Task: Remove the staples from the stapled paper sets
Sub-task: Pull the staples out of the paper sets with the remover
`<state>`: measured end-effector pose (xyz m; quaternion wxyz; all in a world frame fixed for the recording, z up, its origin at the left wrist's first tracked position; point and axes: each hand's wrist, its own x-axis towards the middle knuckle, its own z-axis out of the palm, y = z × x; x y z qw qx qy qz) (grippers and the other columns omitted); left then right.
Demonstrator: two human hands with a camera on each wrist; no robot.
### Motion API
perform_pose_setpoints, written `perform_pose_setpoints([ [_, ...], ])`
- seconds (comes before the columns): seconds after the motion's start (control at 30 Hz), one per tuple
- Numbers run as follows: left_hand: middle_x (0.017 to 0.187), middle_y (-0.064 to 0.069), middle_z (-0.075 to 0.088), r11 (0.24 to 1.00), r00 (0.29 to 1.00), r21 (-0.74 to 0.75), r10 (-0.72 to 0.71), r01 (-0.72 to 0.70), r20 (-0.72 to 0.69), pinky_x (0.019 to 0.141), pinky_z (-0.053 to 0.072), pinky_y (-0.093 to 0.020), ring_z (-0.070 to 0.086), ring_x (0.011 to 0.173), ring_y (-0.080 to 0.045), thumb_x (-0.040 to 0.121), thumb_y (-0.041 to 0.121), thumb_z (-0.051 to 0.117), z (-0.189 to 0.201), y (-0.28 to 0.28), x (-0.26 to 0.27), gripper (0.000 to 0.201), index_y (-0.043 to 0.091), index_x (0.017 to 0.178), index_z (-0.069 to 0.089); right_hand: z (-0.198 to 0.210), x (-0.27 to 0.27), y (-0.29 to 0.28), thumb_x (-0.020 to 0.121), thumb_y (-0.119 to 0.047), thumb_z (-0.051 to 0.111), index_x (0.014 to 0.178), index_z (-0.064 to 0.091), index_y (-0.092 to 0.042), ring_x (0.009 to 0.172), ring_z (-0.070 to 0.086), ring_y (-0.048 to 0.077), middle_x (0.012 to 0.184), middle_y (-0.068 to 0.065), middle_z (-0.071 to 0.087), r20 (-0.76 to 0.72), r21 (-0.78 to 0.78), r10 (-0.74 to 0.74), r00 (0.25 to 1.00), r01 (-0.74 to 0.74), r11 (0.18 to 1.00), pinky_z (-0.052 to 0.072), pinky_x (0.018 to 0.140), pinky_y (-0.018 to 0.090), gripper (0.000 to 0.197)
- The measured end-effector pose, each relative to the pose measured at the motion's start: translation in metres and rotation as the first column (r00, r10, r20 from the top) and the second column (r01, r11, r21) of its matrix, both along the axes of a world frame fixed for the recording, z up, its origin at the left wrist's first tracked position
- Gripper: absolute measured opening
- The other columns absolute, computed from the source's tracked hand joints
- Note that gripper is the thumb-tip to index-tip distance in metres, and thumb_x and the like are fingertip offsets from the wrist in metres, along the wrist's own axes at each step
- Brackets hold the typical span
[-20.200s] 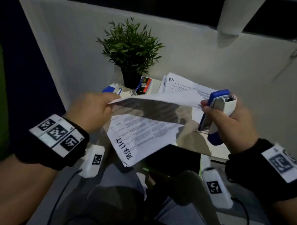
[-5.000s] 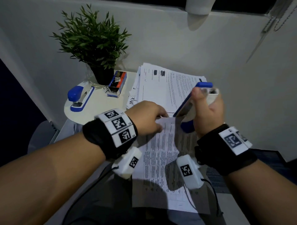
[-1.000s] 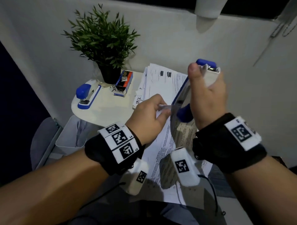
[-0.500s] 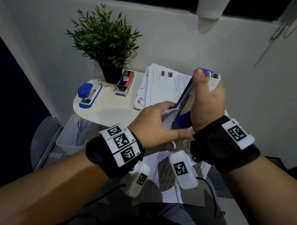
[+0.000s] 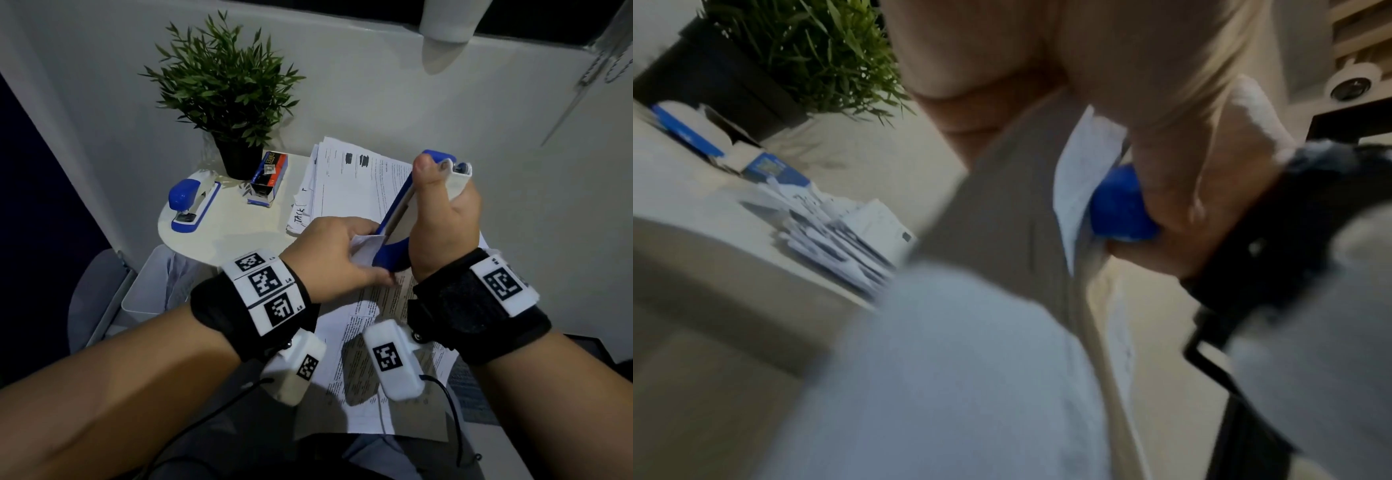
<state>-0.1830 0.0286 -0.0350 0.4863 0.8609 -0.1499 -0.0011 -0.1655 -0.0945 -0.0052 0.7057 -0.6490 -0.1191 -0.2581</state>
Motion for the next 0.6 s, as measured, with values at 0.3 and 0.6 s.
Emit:
perform_pose_setpoints([
  [0.3, 0.083, -0.001, 0.073, 0.919, 0.954, -0.288, 0.216, -0.27, -0.205, 0.077, 0.057, -0.034, 0.071, 0.079, -0.017, 0.075, 0.002, 0.074, -0.013, 0.028, 0.014, 0.024, 0.025, 0.083, 0.071, 0.027, -0.006, -0.045, 0.07, -0.036, 0.06, 0.079, 0.046, -0.027, 0.055, 0.048, -0.009, 0.058, -0.023, 0.053, 0.056, -0.06, -0.189, 0.98, 0.193, 0.979, 0.038, 0.059, 0.01, 0.019],
  [0.6, 0.09, -0.002, 0.066, 0.903, 0.927, -0.215, 0.352, -0.373, -0.127, 0.077, 0.055, -0.03, 0.065, 0.082, -0.02, 0.076, 0.008, 0.075, -0.02, 0.028, 0.044, 0.024, 0.019, 0.096, 0.066, -0.034, -0.028, -0.036, 0.083, -0.045, 0.056, 0.136, 0.036, -0.018, 0.119, 0.047, 0.021, 0.135, 0.002, 0.049, -0.265, -0.936, 0.031, 0.964, -0.249, -0.248, 0.047, 0.092, 0.035, 0.063],
])
